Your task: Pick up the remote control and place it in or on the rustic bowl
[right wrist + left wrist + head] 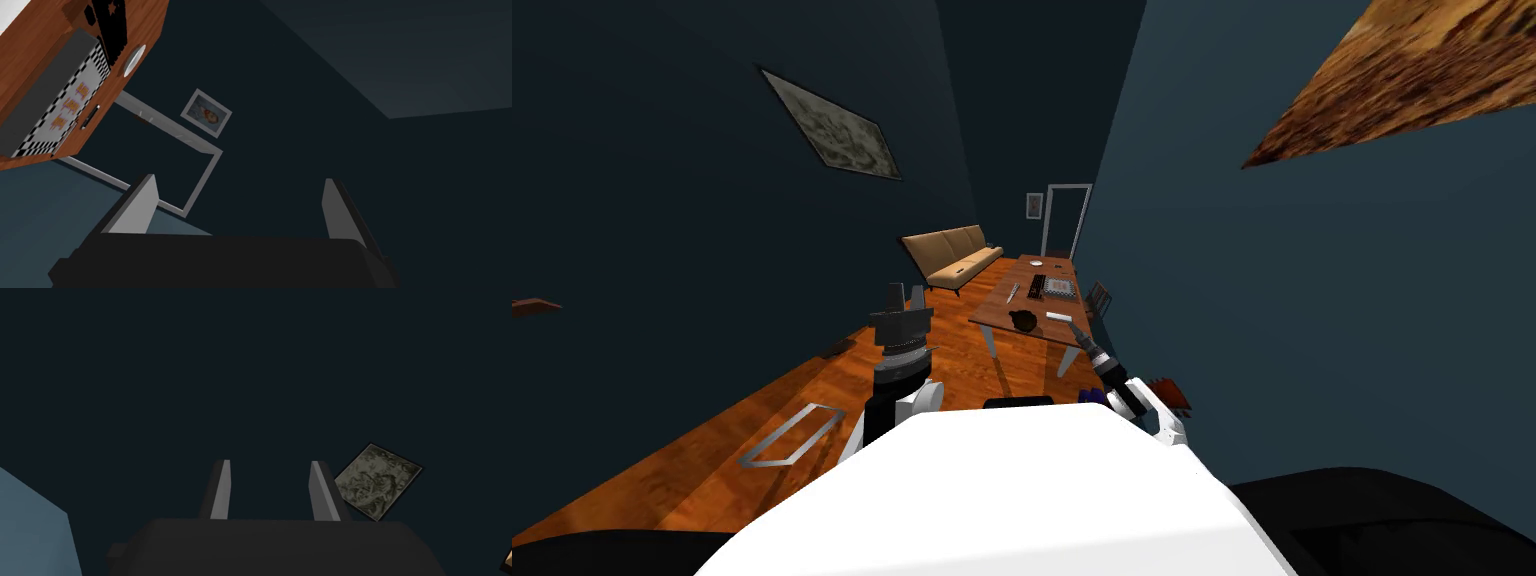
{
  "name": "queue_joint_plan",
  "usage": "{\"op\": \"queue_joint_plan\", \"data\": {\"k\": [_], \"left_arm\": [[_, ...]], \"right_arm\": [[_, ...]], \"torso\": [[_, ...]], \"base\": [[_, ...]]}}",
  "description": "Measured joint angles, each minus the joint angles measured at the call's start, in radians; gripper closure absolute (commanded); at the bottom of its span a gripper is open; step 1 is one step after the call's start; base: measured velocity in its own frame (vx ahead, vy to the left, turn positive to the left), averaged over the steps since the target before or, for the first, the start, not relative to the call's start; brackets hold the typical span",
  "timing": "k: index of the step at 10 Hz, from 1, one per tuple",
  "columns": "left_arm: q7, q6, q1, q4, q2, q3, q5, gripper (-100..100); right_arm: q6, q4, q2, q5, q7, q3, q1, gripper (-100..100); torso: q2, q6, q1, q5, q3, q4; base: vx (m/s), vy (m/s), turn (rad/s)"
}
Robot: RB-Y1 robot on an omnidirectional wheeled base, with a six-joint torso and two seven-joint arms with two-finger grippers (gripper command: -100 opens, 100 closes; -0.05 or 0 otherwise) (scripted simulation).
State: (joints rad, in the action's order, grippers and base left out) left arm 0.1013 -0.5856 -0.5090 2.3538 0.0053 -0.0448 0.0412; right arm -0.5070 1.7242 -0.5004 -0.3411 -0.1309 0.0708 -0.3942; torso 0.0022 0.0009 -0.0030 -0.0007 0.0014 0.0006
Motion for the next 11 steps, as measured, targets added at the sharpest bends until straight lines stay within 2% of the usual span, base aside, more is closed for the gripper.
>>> {"op": "queue_joint_plan", "data": {"k": [3, 4, 5, 9, 10, 11], "left_arm": [[0.000, 0.000, 0.000, 0.000, 0.000, 0.000, 0.000, 0], [0.000, 0.000, 0.000, 0.000, 0.000, 0.000, 0.000, 0], [0.000, 0.000, 0.000, 0.000, 0.000, 0.000, 0.000, 0], [0.000, 0.000, 0.000, 0.000, 0.000, 0.000, 0.000, 0], [0.000, 0.000, 0.000, 0.000, 0.000, 0.000, 0.000, 0], [0.000, 0.000, 0.000, 0.000, 0.000, 0.000, 0.000, 0]], "right_arm": [[-0.016, -0.078, -0.081, -0.053, -0.006, 0.001, 0.016, -100], [-0.017, -0.100, -0.094, -0.067, -0.005, 0.005, 0.021, -100], [-0.021, -0.124, -0.097, -0.071, -0.003, 0.006, 0.025, -100], [-0.056, -0.259, -0.176, -0.139, 0.000, 0.014, 0.059, -100], [-0.055, -0.276, -0.214, -0.161, -0.009, 0.017, 0.060, -100], [-0.047, -0.279, -0.227, -0.176, -0.013, 0.020, 0.053, -100]], "torso": [[0.000, -0.001, 0.000, 0.000, 0.000, 0.000], [-0.001, 0.001, 0.000, 0.000, 0.000, 0.000], [-0.002, 0.001, 0.000, 0.000, -0.001, 0.000], [-0.001, 0.001, -0.001, 0.000, -0.001, 0.000], [-0.002, 0.000, -0.001, 0.000, -0.001, 0.000], [-0.002, 0.001, -0.001, 0.000, -0.001, 0.000]], "base": [[-0.047, -0.003, 0.284], [-0.018, -0.004, -0.009], [-0.030, 0.006, 0.361], [-0.036, -0.003, 0.331], [-0.027, -0.006, 0.219], [-0.009, -0.004, 0.002]]}}
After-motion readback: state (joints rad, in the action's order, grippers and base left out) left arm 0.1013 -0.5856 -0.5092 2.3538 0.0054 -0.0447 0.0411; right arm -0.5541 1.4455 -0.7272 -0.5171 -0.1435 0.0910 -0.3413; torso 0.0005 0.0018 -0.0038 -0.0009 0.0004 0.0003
